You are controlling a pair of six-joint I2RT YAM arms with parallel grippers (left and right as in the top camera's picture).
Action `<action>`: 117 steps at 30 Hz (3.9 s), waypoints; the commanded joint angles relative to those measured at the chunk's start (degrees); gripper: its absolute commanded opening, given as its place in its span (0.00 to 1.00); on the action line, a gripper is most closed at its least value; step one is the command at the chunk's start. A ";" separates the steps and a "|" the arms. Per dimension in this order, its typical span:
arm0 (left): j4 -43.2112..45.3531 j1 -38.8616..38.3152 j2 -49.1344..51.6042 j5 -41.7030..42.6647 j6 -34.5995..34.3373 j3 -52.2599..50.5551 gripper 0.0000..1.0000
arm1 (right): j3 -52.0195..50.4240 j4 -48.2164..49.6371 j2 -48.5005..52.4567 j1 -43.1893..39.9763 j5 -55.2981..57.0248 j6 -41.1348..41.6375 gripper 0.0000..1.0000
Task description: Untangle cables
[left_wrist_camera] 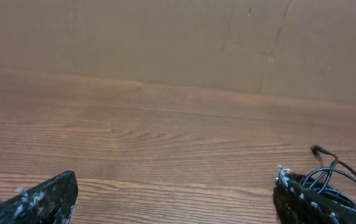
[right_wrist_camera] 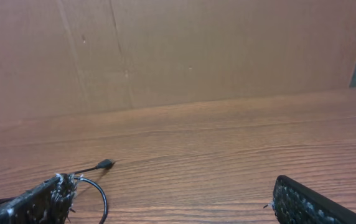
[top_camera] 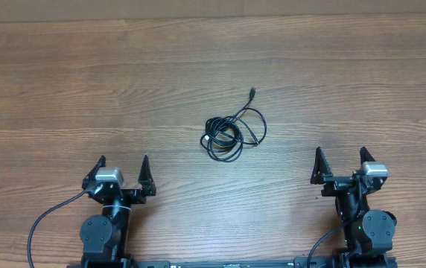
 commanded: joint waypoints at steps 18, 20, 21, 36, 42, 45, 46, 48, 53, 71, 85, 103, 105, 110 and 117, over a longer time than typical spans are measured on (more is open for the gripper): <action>-15.91 0.07 2.03 0.87 -3.04 11.43 1.00 | 10.56 -11.85 8.09 -0.13 -0.04 5.16 1.00; -16.98 0.07 4.39 0.92 -3.87 12.94 1.00 | 13.00 -13.94 10.69 -0.13 -0.07 5.16 1.00; -17.49 0.07 6.16 0.92 -4.22 13.90 0.99 | 14.45 -15.15 12.13 -0.13 -0.07 5.18 1.00; -33.48 0.07 43.45 5.86 -4.17 42.58 0.99 | 36.74 -34.21 34.32 -0.13 -4.61 7.91 1.00; -48.92 0.07 53.90 6.91 -4.20 54.80 0.99 | 48.83 -48.39 44.57 -0.13 -10.91 7.91 1.00; -53.44 0.07 56.35 7.56 -4.22 57.16 1.00 | 53.46 -54.25 48.83 -0.13 -10.80 7.45 1.00; -54.31 0.07 56.81 8.76 -4.20 57.42 0.99 | 53.96 -54.49 49.62 -0.13 -10.82 7.48 1.00; -55.69 0.07 57.24 12.20 -4.20 57.42 1.00 | 54.25 -53.24 50.95 -0.13 -10.93 8.44 1.00; -56.00 0.07 57.35 16.35 -4.24 57.42 1.00 | 54.25 -53.13 52.15 -0.13 -12.39 10.93 1.00; -43.91 -5.62 72.08 12.66 -7.15 69.68 0.97 | 54.25 -51.12 52.15 -0.13 -10.75 10.71 1.00; -35.43 -17.81 93.96 10.10 -7.74 72.11 0.88 | 54.25 -51.21 52.15 -0.13 -10.75 10.71 1.00; -27.91 -20.00 109.83 13.31 -25.18 72.08 0.58 | 54.25 -51.30 52.15 -0.13 -10.75 10.71 1.00; -27.91 -20.02 110.57 13.81 -25.18 72.08 0.58 | 54.25 -51.28 52.15 -0.13 -10.75 10.71 1.00; -28.20 -20.41 111.56 14.45 -25.16 72.06 0.31 | 54.25 -51.30 52.15 -0.13 -10.75 10.71 1.00; -28.57 -20.13 110.92 18.49 -22.67 73.11 0.04 | 54.25 -51.25 52.15 -0.13 -10.75 10.71 1.00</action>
